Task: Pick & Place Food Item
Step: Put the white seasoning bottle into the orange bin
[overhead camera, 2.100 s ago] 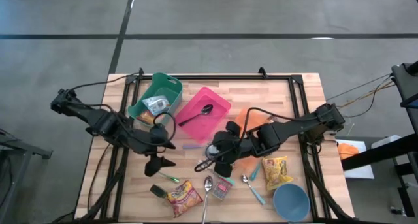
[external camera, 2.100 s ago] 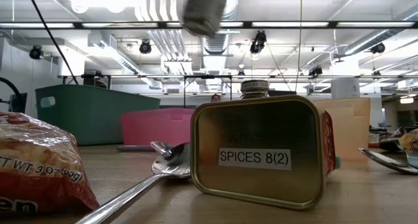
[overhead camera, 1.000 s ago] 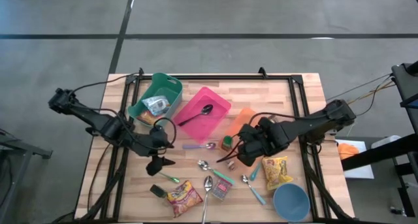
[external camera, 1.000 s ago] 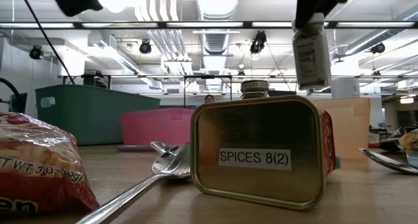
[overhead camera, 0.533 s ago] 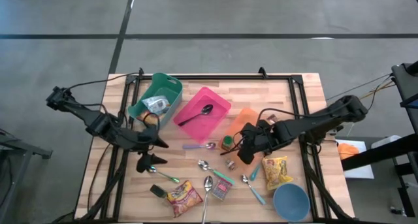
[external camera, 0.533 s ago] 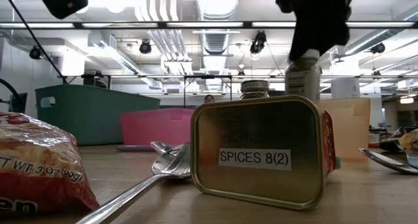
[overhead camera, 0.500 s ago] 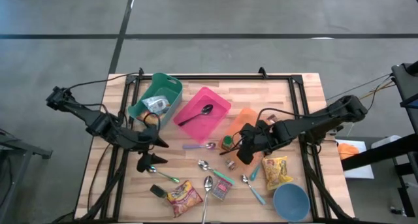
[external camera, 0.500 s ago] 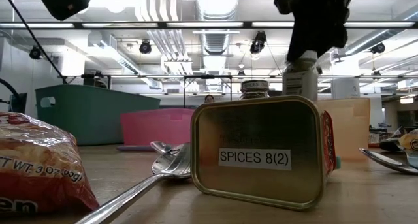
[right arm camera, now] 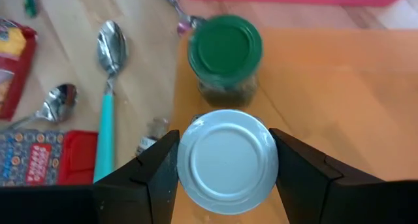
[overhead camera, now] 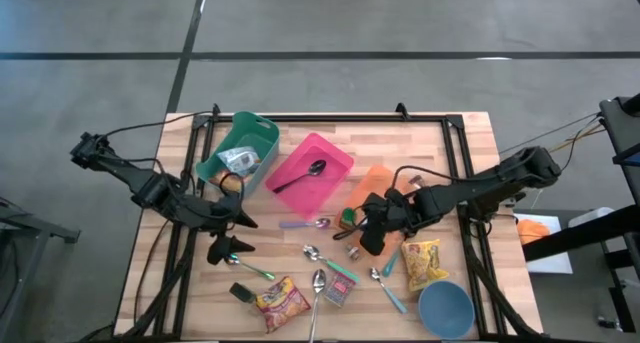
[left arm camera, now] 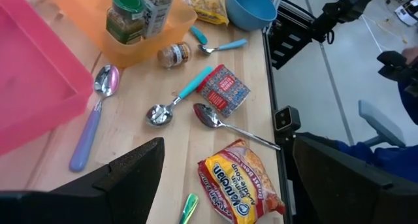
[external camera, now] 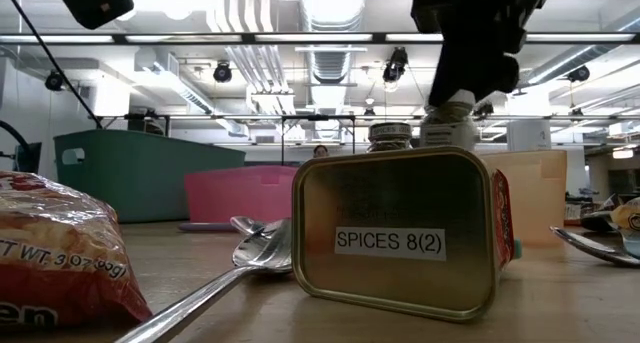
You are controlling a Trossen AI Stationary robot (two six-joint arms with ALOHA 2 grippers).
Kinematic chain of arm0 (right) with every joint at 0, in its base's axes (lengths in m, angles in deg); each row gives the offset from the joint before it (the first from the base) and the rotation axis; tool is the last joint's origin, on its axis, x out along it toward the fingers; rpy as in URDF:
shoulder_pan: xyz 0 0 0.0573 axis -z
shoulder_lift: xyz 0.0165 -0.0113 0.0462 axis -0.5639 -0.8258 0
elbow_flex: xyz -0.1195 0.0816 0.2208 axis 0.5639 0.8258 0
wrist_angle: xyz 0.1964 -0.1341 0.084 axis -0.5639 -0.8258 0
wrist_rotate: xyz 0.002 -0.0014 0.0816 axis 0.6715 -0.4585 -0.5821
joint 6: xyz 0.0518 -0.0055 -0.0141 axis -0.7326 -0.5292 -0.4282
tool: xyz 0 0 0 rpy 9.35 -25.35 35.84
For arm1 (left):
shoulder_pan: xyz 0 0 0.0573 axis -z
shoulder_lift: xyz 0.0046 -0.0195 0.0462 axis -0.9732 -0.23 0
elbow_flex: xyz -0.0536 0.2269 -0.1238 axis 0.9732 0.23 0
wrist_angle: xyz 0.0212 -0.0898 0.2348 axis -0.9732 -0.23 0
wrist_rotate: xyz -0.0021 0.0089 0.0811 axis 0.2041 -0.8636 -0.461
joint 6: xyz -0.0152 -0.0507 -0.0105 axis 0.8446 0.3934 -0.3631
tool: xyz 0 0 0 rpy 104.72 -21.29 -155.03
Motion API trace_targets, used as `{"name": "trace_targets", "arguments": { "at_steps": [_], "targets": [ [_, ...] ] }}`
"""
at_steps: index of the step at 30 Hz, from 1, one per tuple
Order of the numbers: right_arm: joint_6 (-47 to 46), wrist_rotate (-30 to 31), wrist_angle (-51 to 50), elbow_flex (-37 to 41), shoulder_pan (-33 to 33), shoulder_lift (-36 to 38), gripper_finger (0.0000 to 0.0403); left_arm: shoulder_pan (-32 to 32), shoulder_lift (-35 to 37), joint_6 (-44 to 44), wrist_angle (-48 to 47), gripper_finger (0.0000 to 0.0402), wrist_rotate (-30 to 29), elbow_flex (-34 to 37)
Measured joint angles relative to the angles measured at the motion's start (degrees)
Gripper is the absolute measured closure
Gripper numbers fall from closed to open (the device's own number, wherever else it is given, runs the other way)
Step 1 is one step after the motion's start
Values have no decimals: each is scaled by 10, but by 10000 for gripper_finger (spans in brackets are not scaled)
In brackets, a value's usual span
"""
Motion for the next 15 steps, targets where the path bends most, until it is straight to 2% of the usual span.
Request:
{"name": "trace_targets", "arguments": {
  "at_steps": [15],
  "targets": [
    [22, -14, 54, 33, 0, -5, 206, 0, 0, -2, 0, 62, 0, 0]
  ]
}}
